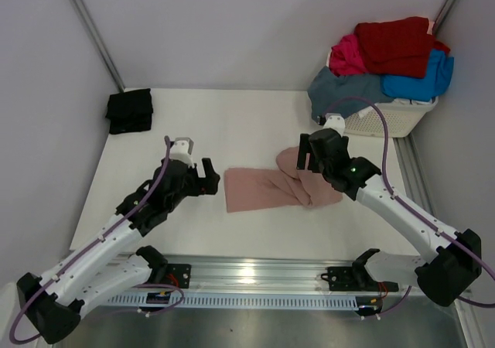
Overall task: Fold and stack the t-shirts
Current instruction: Move the tshirt to the center of the board
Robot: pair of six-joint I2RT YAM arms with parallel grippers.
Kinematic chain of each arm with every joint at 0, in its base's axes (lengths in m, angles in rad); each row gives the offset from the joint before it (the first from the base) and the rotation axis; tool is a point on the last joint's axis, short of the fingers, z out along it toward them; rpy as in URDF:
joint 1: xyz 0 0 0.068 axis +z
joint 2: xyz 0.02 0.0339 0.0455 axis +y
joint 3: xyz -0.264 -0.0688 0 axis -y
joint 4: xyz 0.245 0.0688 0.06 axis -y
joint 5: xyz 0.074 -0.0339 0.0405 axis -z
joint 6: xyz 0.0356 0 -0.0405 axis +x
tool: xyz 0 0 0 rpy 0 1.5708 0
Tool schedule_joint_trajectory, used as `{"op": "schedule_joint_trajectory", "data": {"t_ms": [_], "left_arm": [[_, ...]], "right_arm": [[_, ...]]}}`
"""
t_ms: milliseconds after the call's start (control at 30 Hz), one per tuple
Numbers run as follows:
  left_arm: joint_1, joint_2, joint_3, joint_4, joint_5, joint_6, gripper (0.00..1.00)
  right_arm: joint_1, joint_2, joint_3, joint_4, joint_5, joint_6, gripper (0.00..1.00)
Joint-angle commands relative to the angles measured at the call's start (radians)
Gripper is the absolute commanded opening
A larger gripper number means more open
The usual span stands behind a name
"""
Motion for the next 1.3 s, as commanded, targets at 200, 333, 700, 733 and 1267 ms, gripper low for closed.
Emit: {"op": "schedule_joint_trajectory", "data": {"t_ms": [200, 333, 700, 733, 1267], "left_arm": [[-0.007, 0.396, 0.199, -0.003, 0.019, -0.047, 0.99], [0.009, 0.601, 0.316, -0.037, 0.073, -0.030, 0.99], [0.104, 1.047, 0.690, -0.281, 0.142, 0.031, 0.97], [0.104, 1.071, 0.705, -0.299, 0.147, 0.033, 0.97], [0.104, 1.201, 0.791, -0.289, 0.277, 0.060, 0.78]], "right_arm": [[0.001, -0.042, 0.040, 0.049, 0.003, -0.017, 0.85], [0.002, -0.079, 0.031, 0.035, 0.006, -0.017, 0.84], [0.002, -0.219, -0.024, -0.011, 0.041, 0.000, 0.84], [0.002, -0.225, -0.026, -0.014, 0.043, 0.002, 0.84], [0.007, -0.271, -0.038, -0.058, 0.051, 0.017, 0.82]]}}
